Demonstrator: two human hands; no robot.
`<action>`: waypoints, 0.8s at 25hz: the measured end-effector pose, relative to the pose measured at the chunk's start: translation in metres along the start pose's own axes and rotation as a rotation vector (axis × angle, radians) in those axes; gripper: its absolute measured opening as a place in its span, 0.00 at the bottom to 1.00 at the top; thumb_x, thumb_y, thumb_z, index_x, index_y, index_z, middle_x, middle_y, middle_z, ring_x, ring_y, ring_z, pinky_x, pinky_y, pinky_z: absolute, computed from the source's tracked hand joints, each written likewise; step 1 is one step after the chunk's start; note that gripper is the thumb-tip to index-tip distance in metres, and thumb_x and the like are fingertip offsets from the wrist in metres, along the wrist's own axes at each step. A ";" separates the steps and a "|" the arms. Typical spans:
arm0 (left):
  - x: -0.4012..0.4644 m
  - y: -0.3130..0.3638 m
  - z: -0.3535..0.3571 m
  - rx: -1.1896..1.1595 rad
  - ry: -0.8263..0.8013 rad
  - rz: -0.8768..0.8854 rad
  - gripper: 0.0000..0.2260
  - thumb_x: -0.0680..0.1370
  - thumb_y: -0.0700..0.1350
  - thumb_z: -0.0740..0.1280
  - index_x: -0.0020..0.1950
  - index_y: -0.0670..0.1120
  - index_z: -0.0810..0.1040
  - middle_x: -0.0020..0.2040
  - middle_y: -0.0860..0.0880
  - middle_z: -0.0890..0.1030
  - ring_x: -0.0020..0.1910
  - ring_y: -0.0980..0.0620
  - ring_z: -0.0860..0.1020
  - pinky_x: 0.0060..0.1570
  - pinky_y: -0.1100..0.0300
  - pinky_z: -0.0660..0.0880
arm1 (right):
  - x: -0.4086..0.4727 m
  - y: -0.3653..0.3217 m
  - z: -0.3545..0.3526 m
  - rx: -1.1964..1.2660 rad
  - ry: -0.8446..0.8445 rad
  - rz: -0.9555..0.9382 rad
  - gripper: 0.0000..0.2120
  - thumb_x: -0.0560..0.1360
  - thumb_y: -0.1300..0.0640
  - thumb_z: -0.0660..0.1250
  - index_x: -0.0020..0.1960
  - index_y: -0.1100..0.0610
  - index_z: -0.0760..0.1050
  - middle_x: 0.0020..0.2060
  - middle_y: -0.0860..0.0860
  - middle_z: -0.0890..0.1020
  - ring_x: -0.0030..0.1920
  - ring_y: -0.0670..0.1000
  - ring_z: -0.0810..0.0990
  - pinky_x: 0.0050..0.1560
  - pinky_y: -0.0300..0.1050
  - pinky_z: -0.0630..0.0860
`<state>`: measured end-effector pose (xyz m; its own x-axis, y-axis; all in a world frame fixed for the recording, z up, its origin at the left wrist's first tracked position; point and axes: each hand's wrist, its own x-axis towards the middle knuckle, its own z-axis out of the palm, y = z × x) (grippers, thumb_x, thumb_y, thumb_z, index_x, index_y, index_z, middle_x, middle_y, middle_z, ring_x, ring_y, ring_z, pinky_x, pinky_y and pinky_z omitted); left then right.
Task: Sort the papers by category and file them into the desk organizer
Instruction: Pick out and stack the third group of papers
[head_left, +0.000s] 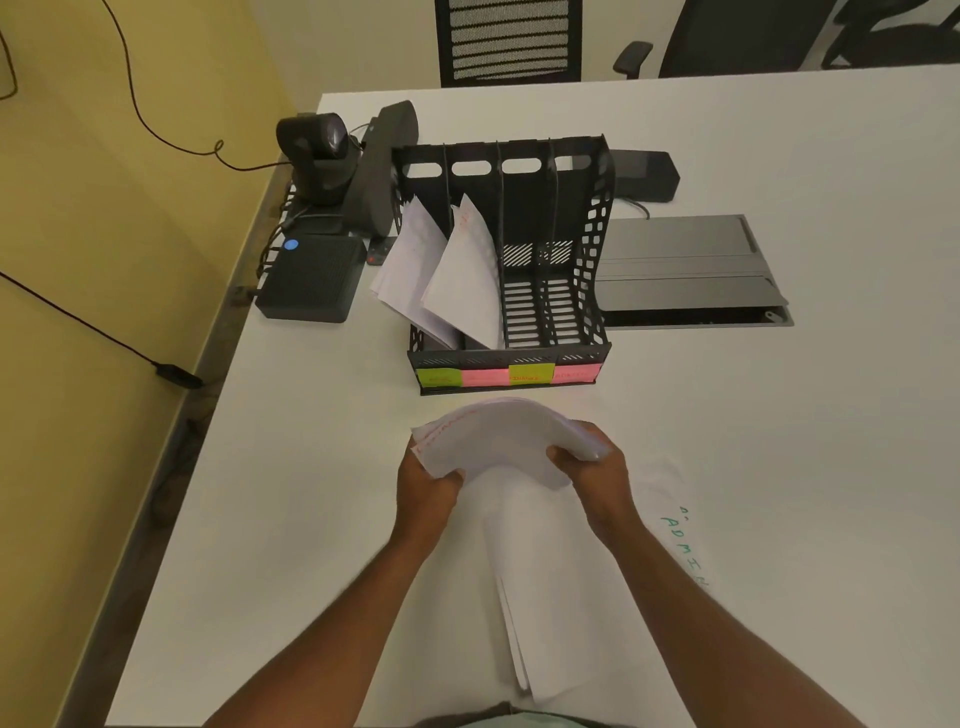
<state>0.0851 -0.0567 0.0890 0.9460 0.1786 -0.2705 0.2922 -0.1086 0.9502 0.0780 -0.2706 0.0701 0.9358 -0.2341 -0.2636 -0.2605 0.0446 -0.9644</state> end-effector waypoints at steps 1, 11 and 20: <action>0.002 0.001 0.001 -0.012 0.025 -0.010 0.28 0.69 0.29 0.72 0.58 0.58 0.75 0.53 0.57 0.81 0.52 0.61 0.80 0.43 0.69 0.77 | 0.002 -0.002 0.003 0.010 0.003 0.001 0.18 0.73 0.65 0.73 0.57 0.47 0.82 0.49 0.47 0.86 0.51 0.53 0.84 0.48 0.42 0.81; 0.016 -0.011 0.007 -0.026 0.048 -0.108 0.23 0.71 0.32 0.73 0.56 0.57 0.76 0.48 0.53 0.82 0.49 0.55 0.80 0.38 0.66 0.77 | 0.011 -0.002 0.011 -0.019 -0.109 -0.007 0.22 0.73 0.66 0.71 0.59 0.42 0.82 0.53 0.46 0.86 0.52 0.46 0.84 0.50 0.43 0.81; 0.030 -0.022 0.014 -0.044 0.039 -0.145 0.26 0.70 0.33 0.73 0.62 0.55 0.75 0.53 0.53 0.82 0.53 0.55 0.80 0.43 0.64 0.77 | 0.017 -0.003 0.010 -0.075 -0.140 0.010 0.24 0.72 0.58 0.72 0.60 0.32 0.78 0.53 0.36 0.84 0.53 0.42 0.83 0.45 0.36 0.80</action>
<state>0.1091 -0.0627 0.0581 0.8877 0.2272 -0.4004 0.4185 -0.0358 0.9075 0.0971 -0.2654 0.0688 0.9556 -0.0957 -0.2788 -0.2826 -0.0280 -0.9588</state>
